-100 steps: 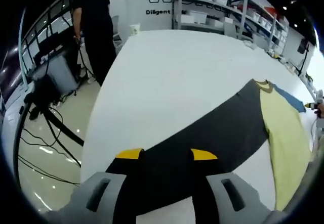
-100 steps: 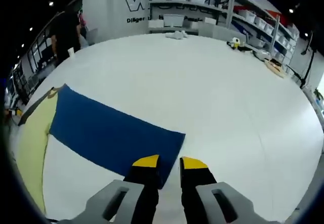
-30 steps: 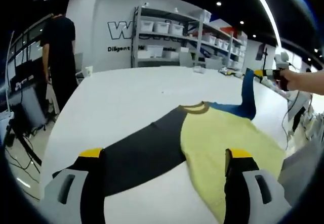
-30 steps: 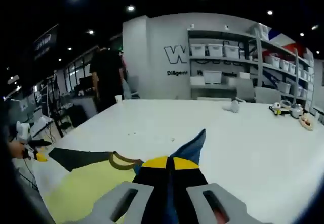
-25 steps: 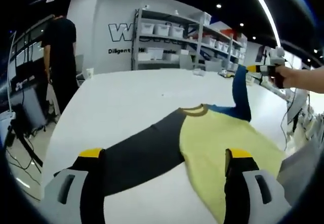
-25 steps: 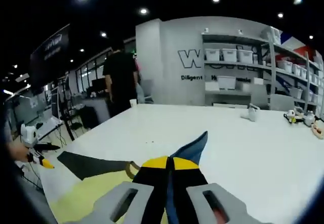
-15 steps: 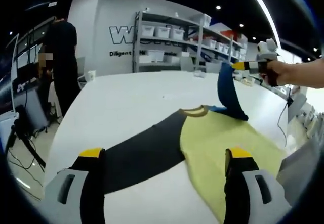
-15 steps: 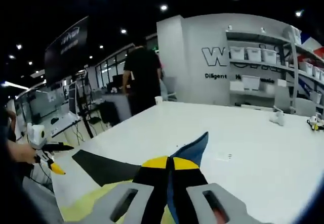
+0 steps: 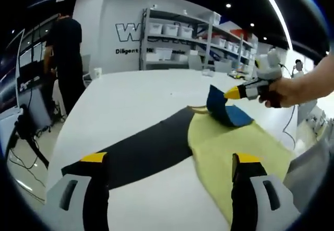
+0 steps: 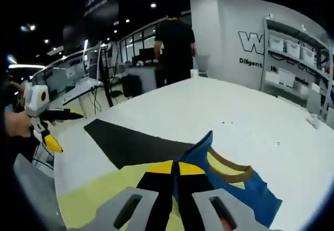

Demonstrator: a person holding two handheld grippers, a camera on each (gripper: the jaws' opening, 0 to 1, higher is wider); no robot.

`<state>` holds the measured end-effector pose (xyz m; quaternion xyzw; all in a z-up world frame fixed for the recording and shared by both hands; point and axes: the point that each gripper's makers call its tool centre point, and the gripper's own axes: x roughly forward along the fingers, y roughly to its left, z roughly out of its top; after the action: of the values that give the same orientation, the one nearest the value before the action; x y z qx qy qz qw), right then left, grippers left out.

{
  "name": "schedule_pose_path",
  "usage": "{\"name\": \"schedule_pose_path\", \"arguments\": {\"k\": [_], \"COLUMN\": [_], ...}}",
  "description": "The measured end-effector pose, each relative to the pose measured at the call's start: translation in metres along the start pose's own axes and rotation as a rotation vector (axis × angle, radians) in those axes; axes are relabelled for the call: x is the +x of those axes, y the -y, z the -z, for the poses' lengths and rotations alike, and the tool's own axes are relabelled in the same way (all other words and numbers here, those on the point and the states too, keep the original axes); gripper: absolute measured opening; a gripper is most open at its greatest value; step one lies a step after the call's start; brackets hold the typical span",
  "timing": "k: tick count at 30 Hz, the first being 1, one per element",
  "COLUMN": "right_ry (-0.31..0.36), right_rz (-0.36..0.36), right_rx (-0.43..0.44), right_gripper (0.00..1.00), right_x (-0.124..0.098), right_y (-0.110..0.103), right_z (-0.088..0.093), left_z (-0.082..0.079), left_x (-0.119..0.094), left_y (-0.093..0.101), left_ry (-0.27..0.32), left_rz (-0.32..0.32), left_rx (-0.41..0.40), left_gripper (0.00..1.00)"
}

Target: Fold the garment on the visible template until the final outline fits inside the template.

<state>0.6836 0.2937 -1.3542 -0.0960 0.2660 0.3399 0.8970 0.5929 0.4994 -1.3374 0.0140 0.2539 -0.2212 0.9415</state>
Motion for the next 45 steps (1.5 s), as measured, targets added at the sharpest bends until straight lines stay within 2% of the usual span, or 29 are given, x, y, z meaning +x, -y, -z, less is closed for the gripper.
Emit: {"name": "schedule_pose_path", "arguments": {"k": [6, 8, 18, 20, 25, 27, 29, 31, 34, 39, 42, 45], "right_ry": [-0.053, -0.072, -0.105, -0.151, -0.164, -0.175, -0.222, -0.201, -0.201, -0.136, -0.105, -0.082], "right_rz": [-0.022, -0.02, -0.03, -0.045, -0.081, -0.092, -0.147, -0.142, -0.186, -0.217, -0.233, -0.252], "right_rx": [-0.022, -0.067, -0.091, -0.121, -0.11, -0.134, -0.111, -0.123, -0.115, -0.072, -0.063, -0.071], "right_gripper": [0.0, 0.0, 0.0, 0.0, 0.0, 0.0, 0.0, 0.0, 0.03, 0.07, 0.1, 0.15], "right_x": [0.017, 0.023, 0.049, 0.053, 0.062, 0.063, 0.067, 0.065, 0.062, 0.048, 0.038, 0.026], "right_y": [-0.017, -0.019, -0.026, -0.028, -0.037, -0.04, -0.047, -0.047, -0.058, -0.069, -0.075, -0.081], "right_z": [0.02, 0.024, 0.022, 0.03, 0.037, 0.037, 0.048, 0.043, 0.041, 0.029, 0.025, 0.023], "left_z": [0.003, 0.003, 0.012, 0.012, 0.014, 0.016, 0.019, 0.023, 0.025, 0.029, 0.04, 0.043], "left_x": [-0.002, -0.001, -0.001, -0.001, -0.002, -0.002, -0.003, -0.002, -0.003, -0.007, -0.01, -0.015], "left_y": [0.001, 0.001, -0.002, -0.003, -0.005, -0.008, -0.01, -0.013, -0.017, -0.041, -0.068, -0.096], "left_ry": [-0.012, -0.014, -0.036, -0.034, -0.034, -0.037, -0.04, -0.048, -0.048, -0.043, -0.061, -0.038], "left_rz": [-0.005, -0.004, -0.016, -0.018, -0.026, -0.03, -0.035, -0.038, -0.046, -0.096, -0.168, -0.253], "left_rx": [0.004, 0.005, -0.008, -0.01, -0.025, -0.033, -0.039, -0.047, -0.063, -0.11, -0.18, -0.236], "left_gripper": [0.99, 0.99, 0.99, 0.99, 0.99, 0.99, 0.99, 0.99, 0.99, 0.97, 0.95, 0.92]}}
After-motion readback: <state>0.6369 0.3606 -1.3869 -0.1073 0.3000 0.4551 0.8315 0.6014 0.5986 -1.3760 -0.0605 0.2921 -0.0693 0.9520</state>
